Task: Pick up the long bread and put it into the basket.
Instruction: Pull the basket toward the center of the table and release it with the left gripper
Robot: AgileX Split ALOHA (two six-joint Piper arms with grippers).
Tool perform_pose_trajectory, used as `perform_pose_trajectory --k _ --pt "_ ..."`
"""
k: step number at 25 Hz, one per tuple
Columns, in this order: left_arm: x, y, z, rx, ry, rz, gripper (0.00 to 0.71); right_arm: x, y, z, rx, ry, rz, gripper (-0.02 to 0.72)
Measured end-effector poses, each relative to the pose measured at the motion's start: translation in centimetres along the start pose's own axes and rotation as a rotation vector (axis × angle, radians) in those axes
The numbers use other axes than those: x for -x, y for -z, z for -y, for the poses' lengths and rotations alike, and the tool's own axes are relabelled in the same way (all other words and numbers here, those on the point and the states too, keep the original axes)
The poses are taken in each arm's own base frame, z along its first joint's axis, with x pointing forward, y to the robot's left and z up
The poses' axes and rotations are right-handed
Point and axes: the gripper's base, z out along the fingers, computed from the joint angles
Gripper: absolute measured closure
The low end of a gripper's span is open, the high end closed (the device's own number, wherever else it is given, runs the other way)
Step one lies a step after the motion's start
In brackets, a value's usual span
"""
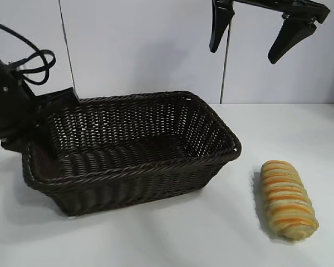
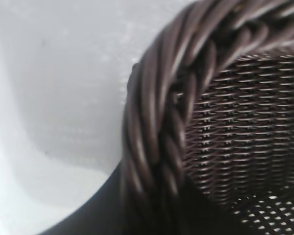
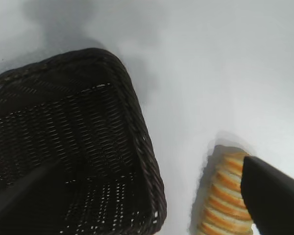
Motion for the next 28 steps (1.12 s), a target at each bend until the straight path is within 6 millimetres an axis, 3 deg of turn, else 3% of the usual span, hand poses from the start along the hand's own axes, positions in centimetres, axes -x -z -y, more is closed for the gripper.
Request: perform_pose_trajectory --k 3,7,12,16,18,21,22,25,28 --pt "1.3 -0.4 -0.2 -0.001 -0.041 -0.010 0.611 0.0 0.0 0.0 0.003 0.000 -0.001 0.008" --pt "2.4 -2.6 -0.6 0.006 -0.046 -0.044 0.611 0.0 0.0 0.0 0.005 0.002 -0.001 0.008" --pt "2.1 -5.6 -1.5 0.016 -0.026 -0.112 0.611 0.0 0.0 -0.1 0.006 0.012 -0.001 0.008" --pt "2.1 -6.0 -1.6 0.013 -0.018 -0.119 0.602 0.0 0.0 -0.1 0.010 0.013 -0.002 0.008" --pt "2.1 -6.0 -1.5 0.013 -0.018 -0.120 0.498 0.0 0.0 -0.1 0.012 0.012 -0.002 0.008" --pt "1.9 -5.9 -1.5 0.010 -0.011 -0.139 0.184 0.0 0.0 -0.1 0.012 0.012 -0.003 0.008" --pt "1.9 -5.6 -1.4 0.008 -0.008 -0.140 0.120 0.0 0.0 -0.1 0.012 0.012 -0.003 0.008" --pt "2.1 -3.9 -1.2 0.010 0.003 -0.119 0.043 0.0 0.0 -0.1 0.012 0.012 -0.003 0.008" --pt "2.4 -0.7 -1.3 0.048 -0.001 -0.058 0.023 0.0 0.0 -0.1 0.012 0.013 -0.003 0.008"
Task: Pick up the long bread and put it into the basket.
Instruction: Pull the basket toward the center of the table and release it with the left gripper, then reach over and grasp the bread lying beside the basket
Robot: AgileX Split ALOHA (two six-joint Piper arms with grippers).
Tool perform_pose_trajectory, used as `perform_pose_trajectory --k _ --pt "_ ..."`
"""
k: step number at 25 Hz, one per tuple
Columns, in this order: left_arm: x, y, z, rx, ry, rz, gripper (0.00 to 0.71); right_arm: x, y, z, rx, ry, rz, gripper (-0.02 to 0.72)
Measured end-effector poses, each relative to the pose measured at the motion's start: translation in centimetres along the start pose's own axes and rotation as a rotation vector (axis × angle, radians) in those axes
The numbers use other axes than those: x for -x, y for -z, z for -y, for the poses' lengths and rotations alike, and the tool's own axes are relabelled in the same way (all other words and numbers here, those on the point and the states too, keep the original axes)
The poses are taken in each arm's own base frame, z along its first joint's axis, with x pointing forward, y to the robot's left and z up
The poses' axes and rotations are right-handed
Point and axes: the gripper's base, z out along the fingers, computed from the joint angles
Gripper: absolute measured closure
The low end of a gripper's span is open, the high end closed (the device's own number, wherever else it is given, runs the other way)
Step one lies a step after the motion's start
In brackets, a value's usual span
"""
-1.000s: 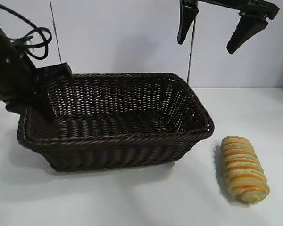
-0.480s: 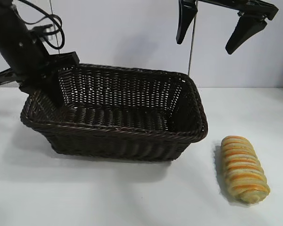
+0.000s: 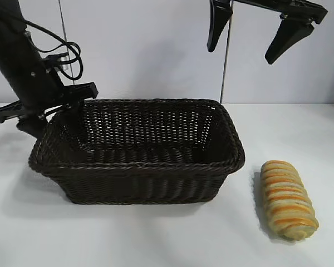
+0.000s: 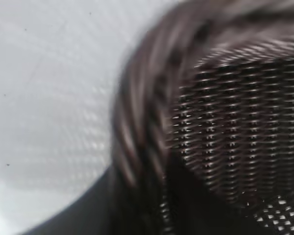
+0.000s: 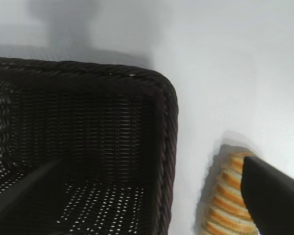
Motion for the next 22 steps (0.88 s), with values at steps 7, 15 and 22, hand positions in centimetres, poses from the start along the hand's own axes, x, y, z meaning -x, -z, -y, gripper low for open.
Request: perform_pose_trajectory --k 7,15,22 --pt "0.7 8.6 -5.4 0.182 0.060 0.160 0.016 0.0 0.0 0.0 0.002 0.002 -0.002 0.008" --pt "-2.1 17.4 -16.9 0.401 0.326 0.237 0.016 0.0 0.0 -0.1 0.007 0.001 -0.002 0.008" --pt "-6.8 24.7 -18.1 0.409 0.430 0.369 0.016 0.0 0.0 -0.1 0.009 0.007 -0.002 0.008"
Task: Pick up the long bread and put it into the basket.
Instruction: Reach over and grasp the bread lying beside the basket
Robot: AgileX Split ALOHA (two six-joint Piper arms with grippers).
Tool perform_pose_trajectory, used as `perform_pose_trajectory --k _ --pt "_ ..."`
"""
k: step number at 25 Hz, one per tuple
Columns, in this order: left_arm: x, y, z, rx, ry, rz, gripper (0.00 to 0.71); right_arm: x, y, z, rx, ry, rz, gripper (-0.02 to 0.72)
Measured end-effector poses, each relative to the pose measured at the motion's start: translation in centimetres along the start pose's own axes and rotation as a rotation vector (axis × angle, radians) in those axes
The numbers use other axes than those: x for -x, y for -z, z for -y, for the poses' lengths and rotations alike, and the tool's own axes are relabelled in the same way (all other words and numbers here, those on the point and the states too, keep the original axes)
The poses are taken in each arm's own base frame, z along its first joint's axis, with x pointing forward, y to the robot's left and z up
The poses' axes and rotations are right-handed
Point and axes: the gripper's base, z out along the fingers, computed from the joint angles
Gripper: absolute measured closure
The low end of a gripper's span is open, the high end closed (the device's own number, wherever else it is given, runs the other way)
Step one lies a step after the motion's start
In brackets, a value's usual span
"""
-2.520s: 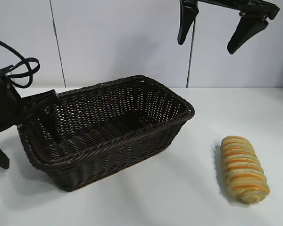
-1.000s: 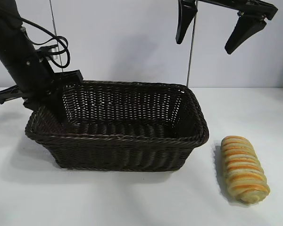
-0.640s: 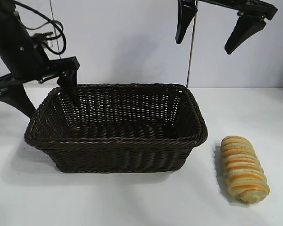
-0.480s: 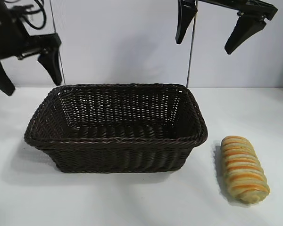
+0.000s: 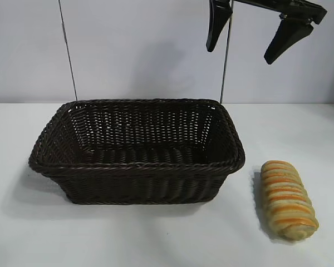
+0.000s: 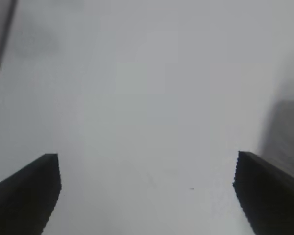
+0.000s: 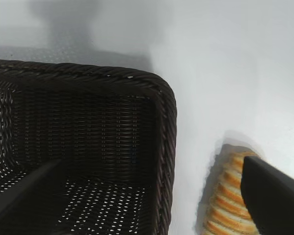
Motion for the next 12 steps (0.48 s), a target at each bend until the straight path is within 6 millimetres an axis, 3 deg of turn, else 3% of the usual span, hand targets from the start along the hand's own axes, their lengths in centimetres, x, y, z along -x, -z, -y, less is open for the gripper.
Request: perform_pose_trajectory --k 5,8,12 --pt "-3.0 9.8 2.0 -0.190 -0.064 0.231 0.016 0.0 0.0 0.0 0.000 0.009 0.001 0.008" --pt "-6.2 15.4 3.1 -0.206 -0.169 0.378 0.016 0.0 0.0 0.0 0.000 0.014 0.001 0.008" --pt "-11.9 22.0 3.8 -0.216 -0.348 0.563 0.016 0.0 0.0 0.0 0.000 0.023 0.001 0.008"
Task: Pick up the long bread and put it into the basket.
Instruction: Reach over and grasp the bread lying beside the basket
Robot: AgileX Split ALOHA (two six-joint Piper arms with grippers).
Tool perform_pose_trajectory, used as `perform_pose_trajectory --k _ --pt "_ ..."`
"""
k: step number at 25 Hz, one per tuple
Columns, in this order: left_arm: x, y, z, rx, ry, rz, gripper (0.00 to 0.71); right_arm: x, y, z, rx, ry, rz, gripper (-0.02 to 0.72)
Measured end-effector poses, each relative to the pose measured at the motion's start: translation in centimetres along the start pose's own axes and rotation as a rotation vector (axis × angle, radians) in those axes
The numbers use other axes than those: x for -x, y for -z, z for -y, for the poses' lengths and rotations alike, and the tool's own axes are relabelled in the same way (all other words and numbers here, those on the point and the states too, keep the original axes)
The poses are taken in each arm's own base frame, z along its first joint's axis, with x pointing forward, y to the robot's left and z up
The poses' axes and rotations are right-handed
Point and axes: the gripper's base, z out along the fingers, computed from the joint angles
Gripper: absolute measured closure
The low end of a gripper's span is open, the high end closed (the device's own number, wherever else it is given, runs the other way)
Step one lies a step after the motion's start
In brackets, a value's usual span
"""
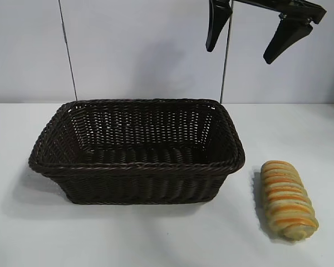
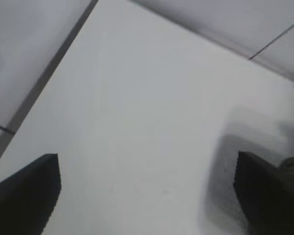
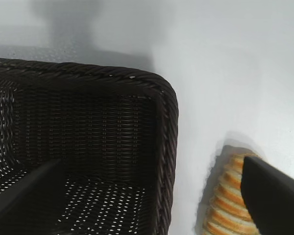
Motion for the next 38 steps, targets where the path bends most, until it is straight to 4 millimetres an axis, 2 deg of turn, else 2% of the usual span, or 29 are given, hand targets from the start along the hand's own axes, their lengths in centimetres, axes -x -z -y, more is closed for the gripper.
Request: perform_pose_trajectory --k 3,6,9,11,15,19,23,28,30,35,38 --pt "-1.6 5.7 0.2 0.038 -0.050 0.131 0.016 0.0 0.0 0.0 0.001 0.002 0.000 0.008" --pt "-3.5 9.6 -0.4 0.098 -0.010 0.203 0.016 0.0 0.0 0.0 0.001 0.009 0.000 0.008" --pt "-5.7 11.6 -0.1 0.074 0.010 0.244 0.016 0.0 0.0 0.0 0.001 0.010 0.000 0.008" --pt "-7.7 11.8 0.3 0.030 0.010 0.239 0.016 0.0 0.0 0.0 0.004 0.008 -0.002 0.008" --pt "-13.0 10.6 1.0 -0.008 -0.037 0.175 0.016 0.0 0.0 -0.1 0.013 0.005 -0.003 0.008" --pt "-18.2 8.3 0.9 0.029 -0.056 0.095 0.016 0.0 0.0 -0.1 0.014 0.005 -0.003 0.008" --pt "-22.2 4.8 1.0 0.053 -0.044 -0.025 0.016 0.0 0.0 -0.1 0.014 0.020 -0.003 0.008" --pt "-26.2 -0.3 1.6 0.021 0.034 -0.249 0.016 0.1 0.0 -0.1 0.016 0.022 0.010 0.008" --pt "-26.9 -1.1 1.7 0.012 0.046 -0.283 0.016 0.3 0.0 -0.2 0.019 0.023 0.029 0.008" --pt "-26.5 -2.1 1.8 0.006 0.059 -0.192 0.016 0.9 0.0 -0.3 0.029 0.014 0.099 0.008" --pt "-26.7 -2.5 2.0 -0.011 0.064 -0.191 0.016 0.7 0.0 -0.1 0.021 0.004 0.080 0.008"
